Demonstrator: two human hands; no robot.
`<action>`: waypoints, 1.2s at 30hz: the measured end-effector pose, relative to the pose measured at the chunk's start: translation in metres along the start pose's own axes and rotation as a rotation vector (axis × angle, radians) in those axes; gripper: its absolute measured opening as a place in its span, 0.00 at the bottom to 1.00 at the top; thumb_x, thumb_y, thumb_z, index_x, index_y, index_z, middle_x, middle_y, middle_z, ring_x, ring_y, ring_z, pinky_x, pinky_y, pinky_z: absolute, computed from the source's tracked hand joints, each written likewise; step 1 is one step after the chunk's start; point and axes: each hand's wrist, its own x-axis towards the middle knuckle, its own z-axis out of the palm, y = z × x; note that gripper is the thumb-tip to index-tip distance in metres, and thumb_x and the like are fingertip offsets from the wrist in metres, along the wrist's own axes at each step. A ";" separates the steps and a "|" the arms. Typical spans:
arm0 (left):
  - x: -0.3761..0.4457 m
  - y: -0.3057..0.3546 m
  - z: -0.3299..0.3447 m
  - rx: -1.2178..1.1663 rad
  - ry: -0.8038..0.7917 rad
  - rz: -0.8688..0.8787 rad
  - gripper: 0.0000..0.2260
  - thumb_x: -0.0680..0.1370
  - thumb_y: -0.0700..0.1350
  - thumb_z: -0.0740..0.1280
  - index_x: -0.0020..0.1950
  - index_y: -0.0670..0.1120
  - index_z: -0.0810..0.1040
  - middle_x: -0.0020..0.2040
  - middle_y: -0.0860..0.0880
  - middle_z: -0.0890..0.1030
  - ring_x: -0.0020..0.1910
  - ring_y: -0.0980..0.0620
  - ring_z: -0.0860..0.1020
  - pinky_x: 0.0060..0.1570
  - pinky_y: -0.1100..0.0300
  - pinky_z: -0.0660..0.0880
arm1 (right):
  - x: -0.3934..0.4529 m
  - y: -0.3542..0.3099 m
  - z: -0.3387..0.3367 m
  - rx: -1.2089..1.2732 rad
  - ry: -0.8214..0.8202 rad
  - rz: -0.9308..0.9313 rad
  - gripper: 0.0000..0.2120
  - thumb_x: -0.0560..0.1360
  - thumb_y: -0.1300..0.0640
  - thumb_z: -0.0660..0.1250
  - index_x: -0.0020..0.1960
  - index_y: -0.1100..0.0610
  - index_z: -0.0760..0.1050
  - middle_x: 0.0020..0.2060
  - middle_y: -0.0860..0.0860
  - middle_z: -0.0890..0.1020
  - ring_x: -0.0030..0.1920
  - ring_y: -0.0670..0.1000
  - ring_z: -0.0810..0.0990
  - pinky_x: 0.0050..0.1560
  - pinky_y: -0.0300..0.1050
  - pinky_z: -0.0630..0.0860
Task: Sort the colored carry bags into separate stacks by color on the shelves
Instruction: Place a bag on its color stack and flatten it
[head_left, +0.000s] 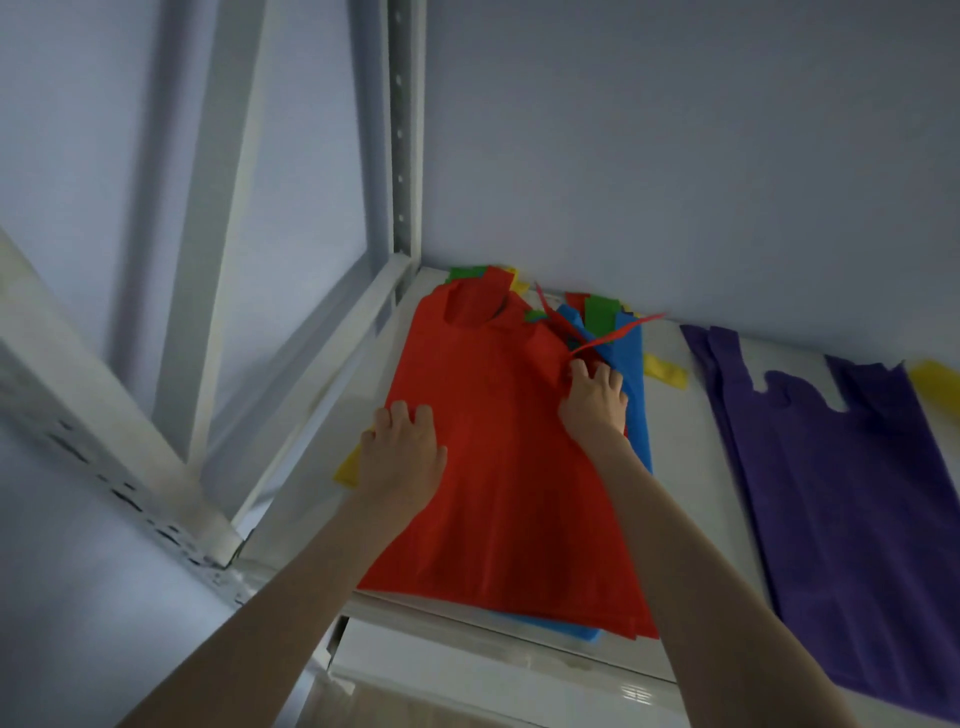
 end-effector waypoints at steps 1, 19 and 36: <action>0.000 -0.001 0.000 -0.004 -0.004 -0.002 0.19 0.81 0.50 0.57 0.69 0.44 0.64 0.67 0.43 0.67 0.67 0.44 0.66 0.63 0.52 0.68 | 0.001 -0.001 0.001 0.020 -0.009 0.012 0.24 0.77 0.62 0.56 0.72 0.56 0.60 0.70 0.61 0.63 0.72 0.61 0.59 0.70 0.55 0.59; 0.003 0.000 0.001 -0.015 0.000 -0.004 0.19 0.81 0.49 0.57 0.69 0.43 0.64 0.67 0.42 0.67 0.67 0.44 0.66 0.63 0.53 0.68 | 0.010 0.000 -0.010 0.370 0.167 0.087 0.22 0.74 0.61 0.62 0.67 0.62 0.67 0.68 0.62 0.64 0.69 0.62 0.60 0.67 0.52 0.61; 0.003 -0.009 0.002 -0.051 0.042 -0.022 0.19 0.81 0.49 0.57 0.69 0.42 0.64 0.66 0.42 0.67 0.65 0.44 0.68 0.62 0.53 0.69 | 0.031 0.023 -0.015 0.614 -0.044 0.410 0.30 0.72 0.45 0.67 0.64 0.67 0.72 0.62 0.63 0.76 0.62 0.63 0.75 0.64 0.54 0.72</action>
